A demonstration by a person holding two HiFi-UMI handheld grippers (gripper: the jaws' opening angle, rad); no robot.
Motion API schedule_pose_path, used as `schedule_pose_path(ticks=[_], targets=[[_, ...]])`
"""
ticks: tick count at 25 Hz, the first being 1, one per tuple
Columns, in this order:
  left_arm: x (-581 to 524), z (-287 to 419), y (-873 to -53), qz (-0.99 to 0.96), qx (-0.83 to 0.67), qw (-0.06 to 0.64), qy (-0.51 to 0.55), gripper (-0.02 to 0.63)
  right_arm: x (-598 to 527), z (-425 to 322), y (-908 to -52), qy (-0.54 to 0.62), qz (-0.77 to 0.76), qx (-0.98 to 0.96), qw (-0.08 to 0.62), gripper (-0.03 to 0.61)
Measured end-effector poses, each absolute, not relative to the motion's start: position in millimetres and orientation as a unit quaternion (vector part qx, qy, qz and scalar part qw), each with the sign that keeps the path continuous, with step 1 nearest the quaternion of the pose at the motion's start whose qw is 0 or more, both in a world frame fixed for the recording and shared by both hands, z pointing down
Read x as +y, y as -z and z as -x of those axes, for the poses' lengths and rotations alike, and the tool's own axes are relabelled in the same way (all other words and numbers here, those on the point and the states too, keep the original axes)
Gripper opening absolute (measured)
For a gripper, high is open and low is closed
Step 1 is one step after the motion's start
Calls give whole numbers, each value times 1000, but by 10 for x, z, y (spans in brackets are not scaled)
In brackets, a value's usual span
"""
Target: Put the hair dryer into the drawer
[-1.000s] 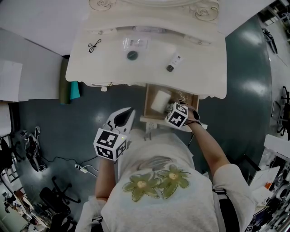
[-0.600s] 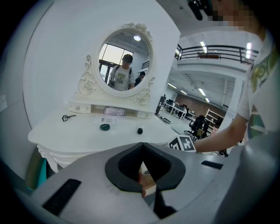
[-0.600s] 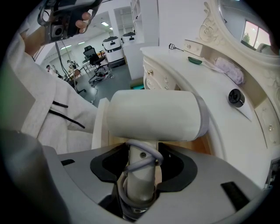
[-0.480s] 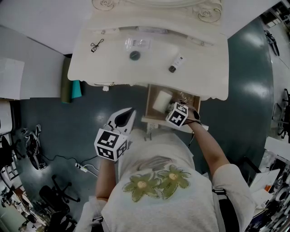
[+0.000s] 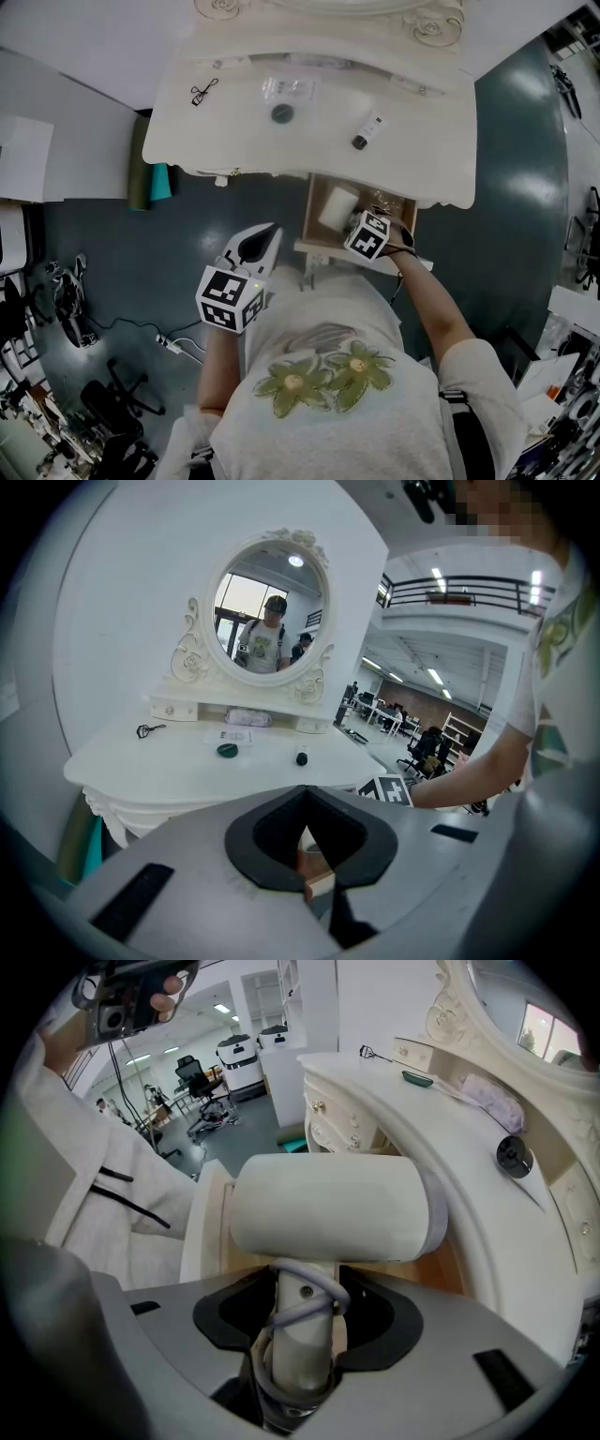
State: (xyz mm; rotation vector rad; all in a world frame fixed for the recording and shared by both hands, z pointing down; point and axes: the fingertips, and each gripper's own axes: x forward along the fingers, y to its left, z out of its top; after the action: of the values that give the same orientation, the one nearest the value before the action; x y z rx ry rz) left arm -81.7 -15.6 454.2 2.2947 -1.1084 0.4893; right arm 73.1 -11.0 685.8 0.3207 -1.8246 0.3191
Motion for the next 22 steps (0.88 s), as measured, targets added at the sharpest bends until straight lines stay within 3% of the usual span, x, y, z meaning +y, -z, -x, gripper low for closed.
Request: schedule_pose_path(ticks=[22], targets=[[-219,802,-4547,-849,-412,273,-185,8,-155,-713,-7126,-144,-135,-780,594,218]])
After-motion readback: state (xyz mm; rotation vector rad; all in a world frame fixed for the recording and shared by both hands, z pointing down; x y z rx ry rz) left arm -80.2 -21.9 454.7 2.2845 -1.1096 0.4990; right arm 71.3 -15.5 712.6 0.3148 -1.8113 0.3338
